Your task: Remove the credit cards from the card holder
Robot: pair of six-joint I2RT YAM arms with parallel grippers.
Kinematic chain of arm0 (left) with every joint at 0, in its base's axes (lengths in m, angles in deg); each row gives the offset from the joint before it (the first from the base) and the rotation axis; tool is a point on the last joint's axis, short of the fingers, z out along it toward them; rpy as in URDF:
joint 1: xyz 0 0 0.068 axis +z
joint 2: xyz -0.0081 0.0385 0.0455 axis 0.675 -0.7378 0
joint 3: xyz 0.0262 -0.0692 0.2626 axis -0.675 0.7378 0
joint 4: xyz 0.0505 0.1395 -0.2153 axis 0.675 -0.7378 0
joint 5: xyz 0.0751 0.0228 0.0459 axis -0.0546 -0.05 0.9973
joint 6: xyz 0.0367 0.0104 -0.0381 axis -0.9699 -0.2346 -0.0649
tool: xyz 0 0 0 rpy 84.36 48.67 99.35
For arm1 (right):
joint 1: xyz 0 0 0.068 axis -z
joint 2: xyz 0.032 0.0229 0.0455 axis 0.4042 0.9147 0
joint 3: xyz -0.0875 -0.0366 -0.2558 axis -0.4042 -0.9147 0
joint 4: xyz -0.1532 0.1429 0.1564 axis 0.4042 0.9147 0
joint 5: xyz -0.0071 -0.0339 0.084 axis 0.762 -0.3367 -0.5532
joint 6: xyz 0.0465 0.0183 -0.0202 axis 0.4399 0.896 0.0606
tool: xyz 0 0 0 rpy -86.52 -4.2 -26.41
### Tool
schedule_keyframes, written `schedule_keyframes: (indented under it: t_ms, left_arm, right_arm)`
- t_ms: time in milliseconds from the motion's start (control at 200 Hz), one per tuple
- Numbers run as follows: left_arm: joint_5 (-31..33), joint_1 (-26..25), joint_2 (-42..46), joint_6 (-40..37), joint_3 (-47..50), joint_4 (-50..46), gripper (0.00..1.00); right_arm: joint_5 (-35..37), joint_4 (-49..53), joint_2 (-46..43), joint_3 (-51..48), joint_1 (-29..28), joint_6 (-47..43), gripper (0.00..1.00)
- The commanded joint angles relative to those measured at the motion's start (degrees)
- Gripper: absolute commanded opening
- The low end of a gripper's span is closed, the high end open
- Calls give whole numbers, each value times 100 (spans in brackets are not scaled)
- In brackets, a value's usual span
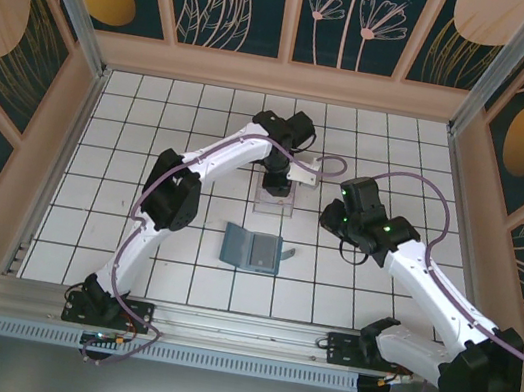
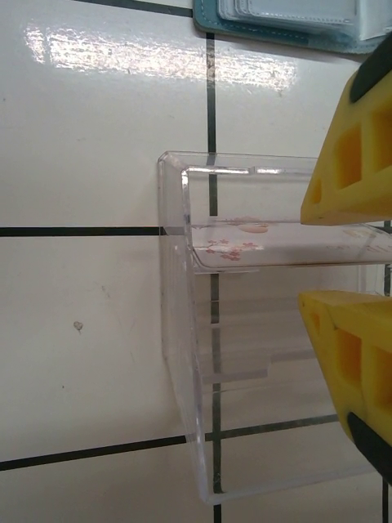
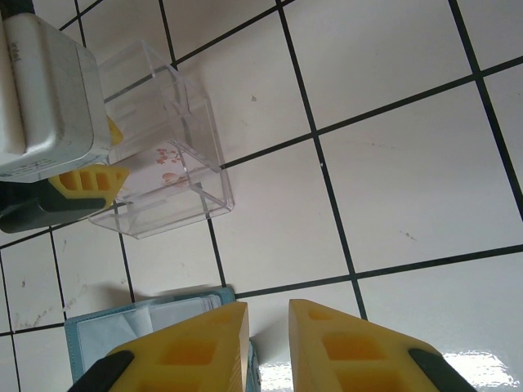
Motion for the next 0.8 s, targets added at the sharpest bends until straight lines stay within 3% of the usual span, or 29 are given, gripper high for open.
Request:
schedule_keyframes:
  t_ms: [0,125,325,570,791]
  left_arm:
    - [-42,12,300,220,-17,44,28]
    - [-225,14,733,586,493,524,28]
    - [-178,10,1834,1626,2198,2010,28]
    - [527,13,2890,3918,3771,3918,25]
    - [431,12,3370,5345,4489,4297,27]
  right_arm:
    - [-94,10,-77,60,26,-69,21]
    - [-385,-139,84,16,30,-118,21]
    - [-771,-418,441,-68,-34,-196,23]
    - [-950,-585,856,-118,-284,-282,24]
    - [-1162,-780,1143,-242,-463,-321,23]
